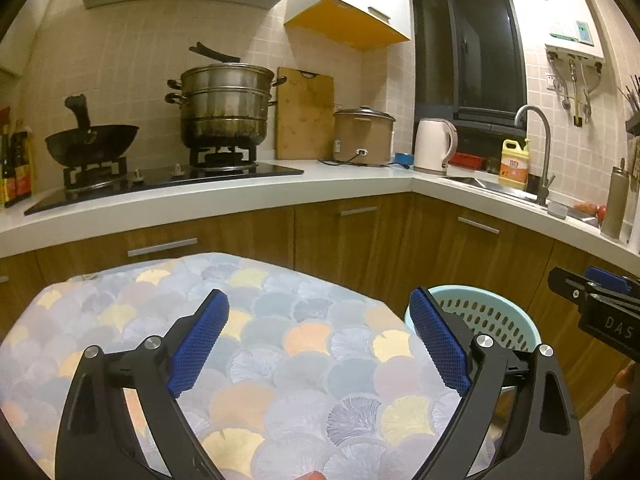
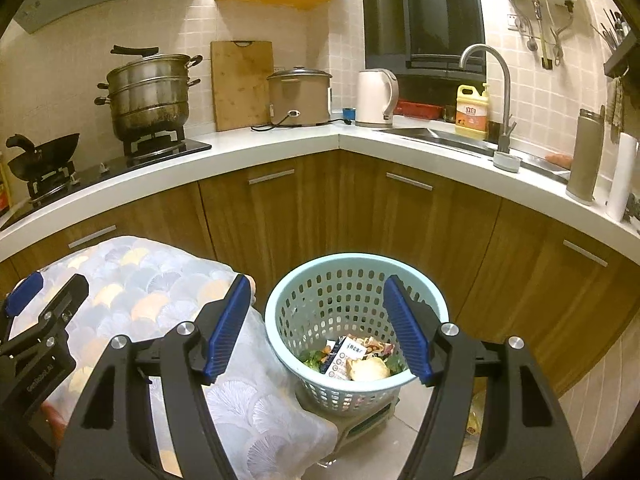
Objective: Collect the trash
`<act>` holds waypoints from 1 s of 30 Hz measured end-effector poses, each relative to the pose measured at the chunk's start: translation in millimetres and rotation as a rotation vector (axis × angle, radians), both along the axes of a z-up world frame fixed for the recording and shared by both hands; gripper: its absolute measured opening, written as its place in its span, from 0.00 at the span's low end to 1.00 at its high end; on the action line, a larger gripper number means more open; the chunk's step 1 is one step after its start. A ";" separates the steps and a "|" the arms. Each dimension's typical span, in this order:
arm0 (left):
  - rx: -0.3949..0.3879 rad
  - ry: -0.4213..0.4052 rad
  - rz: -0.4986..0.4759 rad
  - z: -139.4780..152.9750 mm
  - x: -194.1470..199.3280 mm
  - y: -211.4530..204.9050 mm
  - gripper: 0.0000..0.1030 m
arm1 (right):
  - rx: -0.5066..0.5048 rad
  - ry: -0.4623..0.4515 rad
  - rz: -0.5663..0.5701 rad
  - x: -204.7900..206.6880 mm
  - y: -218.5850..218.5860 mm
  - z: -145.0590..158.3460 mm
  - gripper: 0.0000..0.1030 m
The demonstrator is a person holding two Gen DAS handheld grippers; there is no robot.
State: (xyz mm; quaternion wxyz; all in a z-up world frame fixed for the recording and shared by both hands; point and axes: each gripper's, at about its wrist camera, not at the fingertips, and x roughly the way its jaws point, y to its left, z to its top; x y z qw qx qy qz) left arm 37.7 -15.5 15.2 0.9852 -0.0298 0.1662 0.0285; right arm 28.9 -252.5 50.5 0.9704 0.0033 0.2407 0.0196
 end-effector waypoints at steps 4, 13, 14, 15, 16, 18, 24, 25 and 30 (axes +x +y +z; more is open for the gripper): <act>0.007 0.004 0.000 -1.4 1.6 -0.5 0.87 | -0.002 -0.011 -0.008 -2.7 -3.0 1.5 0.63; 0.009 0.017 0.001 -3.1 3.2 -1.4 0.88 | -0.013 -0.017 -0.020 -4.6 -2.6 1.9 0.63; 0.008 0.018 0.001 -3.2 3.1 -1.0 0.88 | -0.014 -0.017 -0.020 -4.6 -2.7 1.9 0.63; 0.008 0.018 0.001 -3.4 3.0 -0.7 0.88 | -0.015 -0.018 -0.021 -5.1 -2.0 1.9 0.63; 0.008 0.018 0.001 -3.5 2.8 -0.5 0.88 | -0.015 -0.018 -0.022 -5.1 -2.1 2.2 0.63; 0.008 0.017 0.001 -3.3 2.8 -0.9 0.88 | -0.014 -0.018 -0.022 -5.0 -2.4 2.4 0.63; 0.009 0.017 0.000 -3.4 2.3 -0.9 0.88 | -0.014 -0.018 -0.022 -4.8 -2.9 2.4 0.63; 0.009 0.016 0.001 -3.3 2.0 -0.9 0.88 | -0.014 -0.018 -0.021 -5.0 -3.0 2.4 0.63; 0.004 0.021 -0.004 -3.5 2.9 -0.3 0.88 | -0.013 -0.018 -0.021 -4.6 -3.3 2.3 0.63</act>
